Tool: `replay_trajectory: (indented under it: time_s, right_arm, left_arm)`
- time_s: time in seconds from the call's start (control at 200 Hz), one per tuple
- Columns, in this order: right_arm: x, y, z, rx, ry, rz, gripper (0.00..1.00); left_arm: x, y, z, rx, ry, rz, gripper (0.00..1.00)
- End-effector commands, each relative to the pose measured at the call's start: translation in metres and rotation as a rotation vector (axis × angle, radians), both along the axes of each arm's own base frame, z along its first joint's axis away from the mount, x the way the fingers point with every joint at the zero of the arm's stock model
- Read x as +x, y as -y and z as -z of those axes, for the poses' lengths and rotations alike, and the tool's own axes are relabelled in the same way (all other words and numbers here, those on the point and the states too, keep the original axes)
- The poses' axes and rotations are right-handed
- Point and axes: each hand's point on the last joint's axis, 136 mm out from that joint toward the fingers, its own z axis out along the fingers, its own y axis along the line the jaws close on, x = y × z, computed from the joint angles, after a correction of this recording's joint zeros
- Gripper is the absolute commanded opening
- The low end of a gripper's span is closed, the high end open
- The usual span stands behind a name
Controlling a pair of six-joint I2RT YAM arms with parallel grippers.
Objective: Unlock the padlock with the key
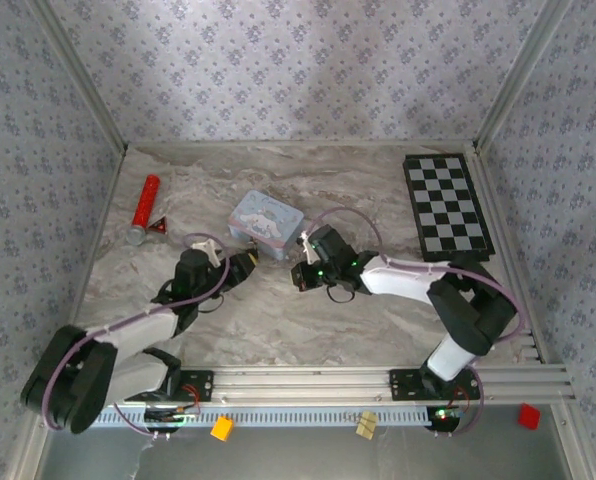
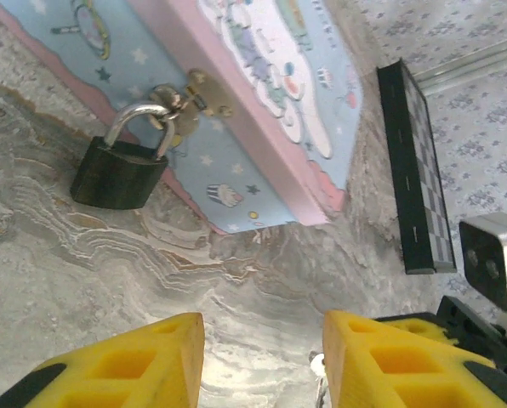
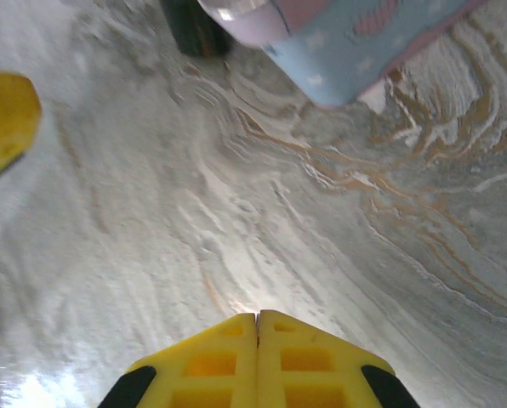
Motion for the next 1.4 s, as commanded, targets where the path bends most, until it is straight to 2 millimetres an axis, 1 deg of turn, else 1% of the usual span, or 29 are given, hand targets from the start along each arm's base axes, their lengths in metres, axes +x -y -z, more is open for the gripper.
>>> replay_trajectory:
  time_s: [0.0, 0.065, 0.14, 0.3, 0.37, 0.425, 0.525, 0.695, 0.775, 0.88, 1.014, 1.189, 1.239, 1.314, 1.394]
  right_arm:
    - [0.006, -0.006, -0.036, 0.18, 0.012, 0.032, 0.0]
    - [0.01, -0.007, -0.056, 0.287, 0.022, 0.056, 0.0]
    - [0.015, -0.008, -0.083, 0.393, 0.063, 0.079, 0.0]
    - [0.02, -0.011, -0.136, 0.6, 0.153, 0.109, 0.0]
    - [0.02, -0.01, -0.156, 0.685, 0.193, 0.117, 0.0]
    - [0.019, -0.01, -0.169, 0.74, 0.219, 0.114, 0.0]
    - [0.013, -0.008, -0.187, 0.814, 0.264, 0.101, 0.0]
    - [0.001, -0.001, -0.199, 0.879, 0.322, 0.08, 0.0]
    - [-0.005, 0.005, -0.204, 0.896, 0.349, 0.075, 0.0]
    - [-0.012, 0.013, -0.207, 0.904, 0.38, 0.078, 0.0]
    - [-0.021, 0.018, -0.212, 0.909, 0.41, 0.067, 0.0]
    - [-0.027, 0.02, -0.214, 0.913, 0.424, 0.059, 0.0]
    - [-0.027, 0.02, -0.215, 0.917, 0.428, 0.056, 0.0]
    - [-0.029, 0.019, -0.216, 0.923, 0.431, 0.051, 0.0]
    - [-0.03, 0.017, -0.218, 0.928, 0.434, 0.044, 0.0]
  left_arm:
    - [-0.009, 0.002, -0.006, 0.075, 0.052, 0.062, 0.42]
    - [-0.013, 0.01, -0.018, 0.054, 0.108, 0.111, 0.41]
    - [-0.019, 0.023, -0.036, -0.001, 0.186, 0.174, 0.4]
    - [-0.043, 0.066, -0.084, -0.08, 0.371, 0.372, 0.4]
    - [-0.055, 0.081, -0.1, -0.098, 0.429, 0.442, 0.4]
    - [-0.059, 0.088, -0.111, -0.123, 0.459, 0.465, 0.4]
    - [-0.059, 0.089, -0.124, -0.171, 0.485, 0.464, 0.4]
    - [-0.059, 0.09, -0.144, -0.219, 0.529, 0.462, 0.4]
    - [-0.057, 0.088, -0.149, -0.234, 0.534, 0.451, 0.4]
    - [-0.053, 0.084, -0.155, -0.257, 0.545, 0.434, 0.45]
    - [-0.056, 0.086, -0.169, -0.285, 0.572, 0.465, 0.45]
    - [-0.064, 0.093, -0.185, -0.321, 0.607, 0.523, 0.43]
    - [-0.066, 0.094, -0.188, -0.325, 0.611, 0.534, 0.42]
    - [-0.068, 0.097, -0.191, -0.329, 0.612, 0.549, 0.37]
    - [-0.07, 0.1, -0.191, -0.331, 0.611, 0.567, 0.35]
